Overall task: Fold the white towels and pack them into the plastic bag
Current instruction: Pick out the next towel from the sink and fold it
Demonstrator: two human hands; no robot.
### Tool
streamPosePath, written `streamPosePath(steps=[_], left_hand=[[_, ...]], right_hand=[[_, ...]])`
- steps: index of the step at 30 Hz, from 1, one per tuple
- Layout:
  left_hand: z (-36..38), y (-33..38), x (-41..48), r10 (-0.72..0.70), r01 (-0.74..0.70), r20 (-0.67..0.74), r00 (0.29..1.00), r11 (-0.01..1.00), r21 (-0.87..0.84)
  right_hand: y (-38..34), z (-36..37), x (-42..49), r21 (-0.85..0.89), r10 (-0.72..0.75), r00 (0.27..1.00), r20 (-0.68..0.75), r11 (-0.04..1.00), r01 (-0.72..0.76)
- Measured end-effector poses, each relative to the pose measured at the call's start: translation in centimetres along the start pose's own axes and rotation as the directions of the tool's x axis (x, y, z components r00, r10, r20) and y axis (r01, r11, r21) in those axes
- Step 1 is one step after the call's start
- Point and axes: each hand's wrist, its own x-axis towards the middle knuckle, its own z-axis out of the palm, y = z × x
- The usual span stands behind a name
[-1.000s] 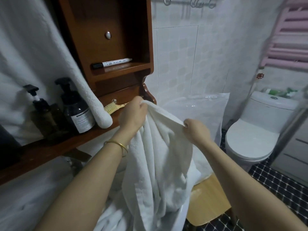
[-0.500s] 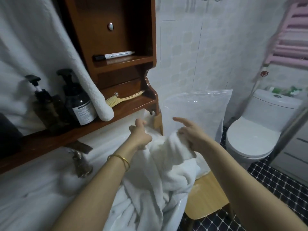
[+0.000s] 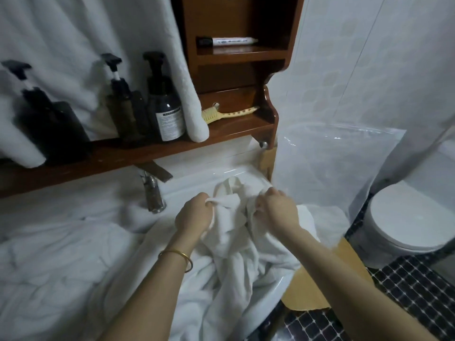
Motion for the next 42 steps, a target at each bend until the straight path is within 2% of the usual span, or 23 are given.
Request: streamPosePath(steps=[1, 3, 4, 6, 7, 9, 11, 14, 16, 18, 23, 28, 31, 35, 39, 42], left_hand=[[-0.2, 0.0, 0.0, -0.015, 0.015, 0.014, 1.0, 1.0, 0.016], [-0.7, 0.3, 0.0, -0.065, 0.072, 0.076, 0.995, 0.993, -0.092], [-1.0, 0.7, -0.2, -0.096, 0.125, 0.131, 0.987, 0.965, -0.229], [-1.8, 1.3, -0.7, -0.147, 0.265, 0.274, 0.95, 0.844, -0.467], [-2.1, 1.4, -0.8, -0.139, 0.3, 0.324, 0.936, 0.798, -0.523], [-2.6, 1.3, -1.0, -0.076, 0.278, 0.345, 0.935, 0.762, -0.585], [-3.1, 1.6, -1.4, 0.002, 0.208, 0.301, 0.953, 0.72, -0.662], [-3.4, 2.6, -1.5, 0.07, 0.098, 0.178, 0.981, 0.616, -0.781], [-3.4, 3.3, -1.5, 0.06, 0.067, 0.127, 0.99, 0.593, -0.803], [-3.4, 3.8, -1.5, 0.035, 0.065, 0.106, 0.994, 0.588, -0.806], [-3.3, 4.6, -1.8, 0.045, 0.077, 0.123, 0.991, 0.562, -0.824], [-3.6, 5.4, -2.3, 0.119, 0.106, 0.187, 0.975, 0.49, -0.865], [-3.6, 5.5, -2.5, 0.198, 0.03, 0.16, 0.967, 0.536, -0.844], [-3.5, 5.5, -2.5, 0.144, 0.025, 0.135, 0.98, 0.587, -0.809], [-3.7, 5.7, -2.4, 0.158, 0.026, 0.153, 0.976, 0.607, -0.794], [-3.4, 5.9, -2.3, 0.186, -0.029, 0.112, 0.976, 0.622, -0.782]], right_hand=[[-0.1, 0.3, 0.1, -0.154, -0.021, 1.0, 0.003, 0.988, 0.021], [-0.3, 0.4, 0.2, -0.232, -0.136, 0.99, -0.026, 0.965, 0.126], [-0.3, 0.2, 0.3, -0.202, -0.244, 0.968, -0.052, 0.952, 0.229], [-0.3, -0.5, 0.4, -0.099, -0.435, 0.895, -0.097, 0.899, 0.426], [-0.5, -1.0, 0.4, -0.03, -0.451, 0.887, -0.098, 0.892, 0.45], [-1.0, -2.0, 0.6, 0.139, -0.37, 0.925, -0.09, 0.915, 0.38], [-1.1, -2.7, 1.1, 0.329, -0.263, 0.958, -0.116, 0.9, 0.287], [-1.7, -4.0, 1.4, 0.591, -0.203, 0.963, -0.176, 0.761, 0.268], [-2.2, -4.5, 1.5, 0.615, -0.226, 0.959, -0.168, 0.736, 0.282], [-2.8, -4.7, 1.3, 0.576, -0.241, 0.959, -0.148, 0.767, 0.282], [-3.7, -4.2, 1.7, 0.694, 0.039, 0.99, -0.132, 0.717, 0.064], [-4.2, -4.1, 1.9, 0.733, 0.172, 0.984, -0.04, 0.674, -0.088], [-4.2, -4.1, 2.0, 0.788, 0.204, 0.979, 0.01, 0.601, -0.133], [-4.1, -4.5, 2.0, 0.895, 0.176, 0.981, 0.078, 0.421, -0.147], [-3.7, -4.7, 1.9, 0.891, 0.157, 0.984, 0.088, 0.43, -0.148], [-3.6, -4.6, 2.1, 0.91, 0.153, 0.984, 0.095, 0.386, -0.148]])
